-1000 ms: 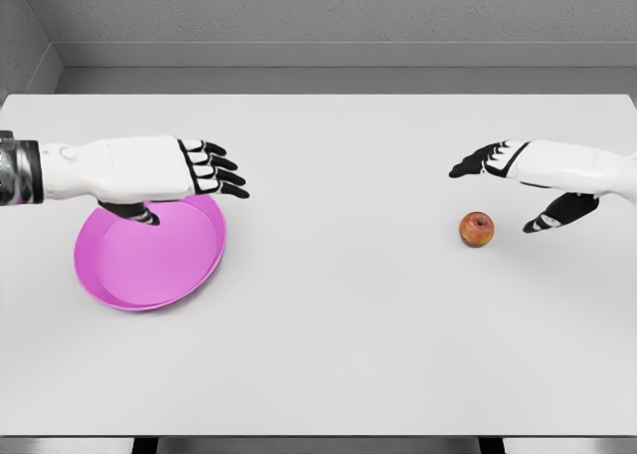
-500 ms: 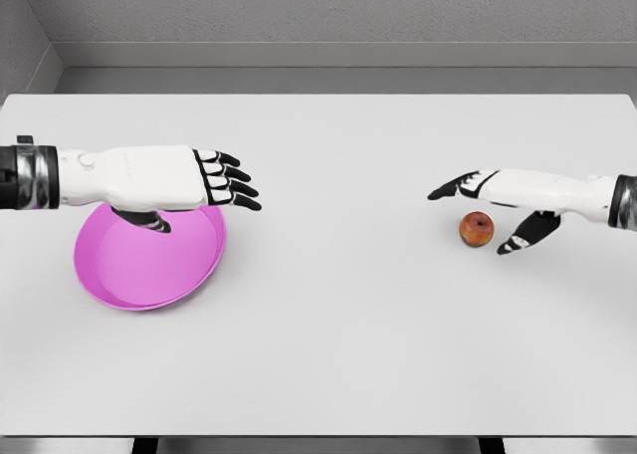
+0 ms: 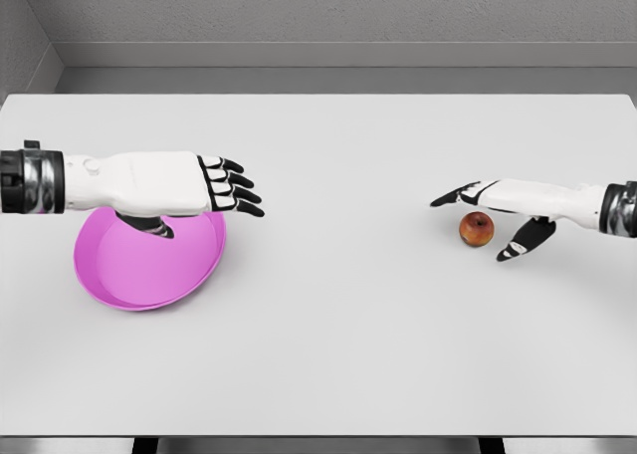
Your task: Put the apple on the plate with both arms
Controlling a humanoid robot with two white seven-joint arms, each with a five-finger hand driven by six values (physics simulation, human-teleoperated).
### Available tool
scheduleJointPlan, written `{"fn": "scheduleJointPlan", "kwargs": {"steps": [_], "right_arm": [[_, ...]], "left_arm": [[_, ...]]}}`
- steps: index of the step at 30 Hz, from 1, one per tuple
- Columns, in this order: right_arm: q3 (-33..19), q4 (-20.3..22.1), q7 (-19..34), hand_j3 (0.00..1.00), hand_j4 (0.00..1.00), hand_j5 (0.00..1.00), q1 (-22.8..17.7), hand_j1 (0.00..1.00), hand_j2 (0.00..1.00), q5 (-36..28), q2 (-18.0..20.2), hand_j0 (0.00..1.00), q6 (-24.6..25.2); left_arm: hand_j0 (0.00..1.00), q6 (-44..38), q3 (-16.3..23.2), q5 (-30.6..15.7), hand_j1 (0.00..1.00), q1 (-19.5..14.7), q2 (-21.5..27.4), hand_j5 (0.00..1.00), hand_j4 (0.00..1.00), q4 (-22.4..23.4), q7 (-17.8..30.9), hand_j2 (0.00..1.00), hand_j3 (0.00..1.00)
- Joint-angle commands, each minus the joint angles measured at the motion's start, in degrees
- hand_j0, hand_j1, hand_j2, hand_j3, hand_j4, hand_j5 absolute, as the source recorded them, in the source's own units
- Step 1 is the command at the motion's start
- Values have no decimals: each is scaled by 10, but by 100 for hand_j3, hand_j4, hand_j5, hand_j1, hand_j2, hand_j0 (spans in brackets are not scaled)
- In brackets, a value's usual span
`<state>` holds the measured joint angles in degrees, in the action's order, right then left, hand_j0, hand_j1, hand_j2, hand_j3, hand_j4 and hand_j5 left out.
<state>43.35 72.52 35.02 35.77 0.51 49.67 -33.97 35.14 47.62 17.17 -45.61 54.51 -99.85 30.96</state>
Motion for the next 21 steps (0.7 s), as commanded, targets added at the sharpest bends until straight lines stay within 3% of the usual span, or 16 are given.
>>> {"fn": "scheduleJointPlan", "kwargs": {"steps": [1, 21], "right_arm": [[-1, -19, 0, 100, 100, 100, -1, 100, 100, 3, -2, 100, -1], [5, -40, 0, 100, 100, 100, 10, 100, 100, 24, -14, 100, -7]], "left_arm": [[100, -1, 1, -3, 100, 0, 1, 100, 100, 0, 0, 100, 100], [100, -1, 5, -3, 100, 0, 0, 100, 100, 0, 0, 100, 100]]}}
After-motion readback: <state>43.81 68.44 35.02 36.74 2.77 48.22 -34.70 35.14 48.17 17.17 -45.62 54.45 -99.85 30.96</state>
